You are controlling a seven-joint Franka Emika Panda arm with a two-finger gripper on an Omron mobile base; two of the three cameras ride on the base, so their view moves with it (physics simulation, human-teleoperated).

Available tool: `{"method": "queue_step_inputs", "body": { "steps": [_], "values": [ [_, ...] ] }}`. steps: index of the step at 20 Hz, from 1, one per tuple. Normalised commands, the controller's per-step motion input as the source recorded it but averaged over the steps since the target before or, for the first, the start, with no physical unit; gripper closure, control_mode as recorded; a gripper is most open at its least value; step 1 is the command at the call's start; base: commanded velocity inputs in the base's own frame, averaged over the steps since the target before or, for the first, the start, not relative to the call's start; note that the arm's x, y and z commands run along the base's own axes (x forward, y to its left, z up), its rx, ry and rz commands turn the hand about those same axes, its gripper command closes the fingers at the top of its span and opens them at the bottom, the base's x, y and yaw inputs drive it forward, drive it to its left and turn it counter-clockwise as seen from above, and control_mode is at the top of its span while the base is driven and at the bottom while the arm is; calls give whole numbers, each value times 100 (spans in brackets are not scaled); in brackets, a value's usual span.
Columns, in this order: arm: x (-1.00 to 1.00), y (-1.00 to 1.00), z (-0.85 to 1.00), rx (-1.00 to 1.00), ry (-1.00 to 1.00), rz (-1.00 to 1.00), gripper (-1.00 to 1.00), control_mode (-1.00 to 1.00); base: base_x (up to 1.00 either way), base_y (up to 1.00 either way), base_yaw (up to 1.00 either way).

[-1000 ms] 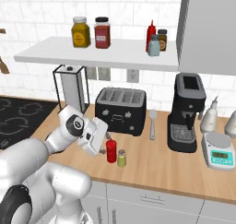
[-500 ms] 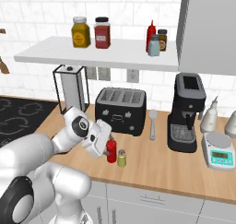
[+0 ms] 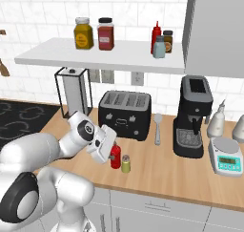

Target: Put the shaker and condiment bottle from the counter next to their counterparts in the cabinet.

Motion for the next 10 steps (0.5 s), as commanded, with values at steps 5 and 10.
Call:
{"method": "queue_step_inputs", "body": {
  "steps": [5,10],
  "values": [
    [0,0,0,0,0,0,100,-100,0,0,0],
    [0,0,34,0,0,0,100,-100,0,0,0]
  ]
}}
